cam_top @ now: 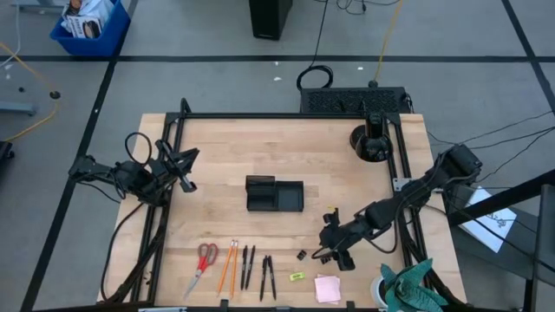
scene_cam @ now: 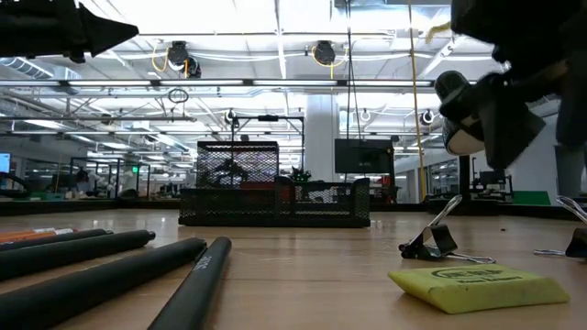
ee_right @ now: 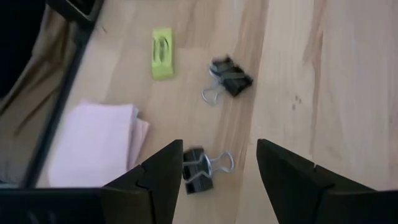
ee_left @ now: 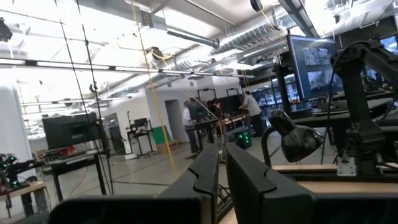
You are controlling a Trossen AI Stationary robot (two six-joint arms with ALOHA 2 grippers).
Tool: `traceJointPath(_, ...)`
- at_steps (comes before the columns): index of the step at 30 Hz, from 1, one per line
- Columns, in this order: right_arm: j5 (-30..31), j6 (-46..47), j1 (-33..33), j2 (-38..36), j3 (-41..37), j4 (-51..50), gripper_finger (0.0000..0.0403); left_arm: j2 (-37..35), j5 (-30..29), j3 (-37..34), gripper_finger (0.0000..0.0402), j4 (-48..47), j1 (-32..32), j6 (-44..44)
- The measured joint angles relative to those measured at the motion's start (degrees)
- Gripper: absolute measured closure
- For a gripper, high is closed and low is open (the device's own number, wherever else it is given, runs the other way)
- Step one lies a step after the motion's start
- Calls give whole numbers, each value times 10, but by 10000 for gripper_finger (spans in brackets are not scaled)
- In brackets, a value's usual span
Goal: Pick and place office supplies into organizer
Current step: Put the black binder clip into the black desk organizer
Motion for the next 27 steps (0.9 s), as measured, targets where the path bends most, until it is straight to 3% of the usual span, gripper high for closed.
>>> traceJointPath(27, 3, 19, 24, 17, -5, 14, 206, 0, 0, 0, 364, 2, 0, 16)
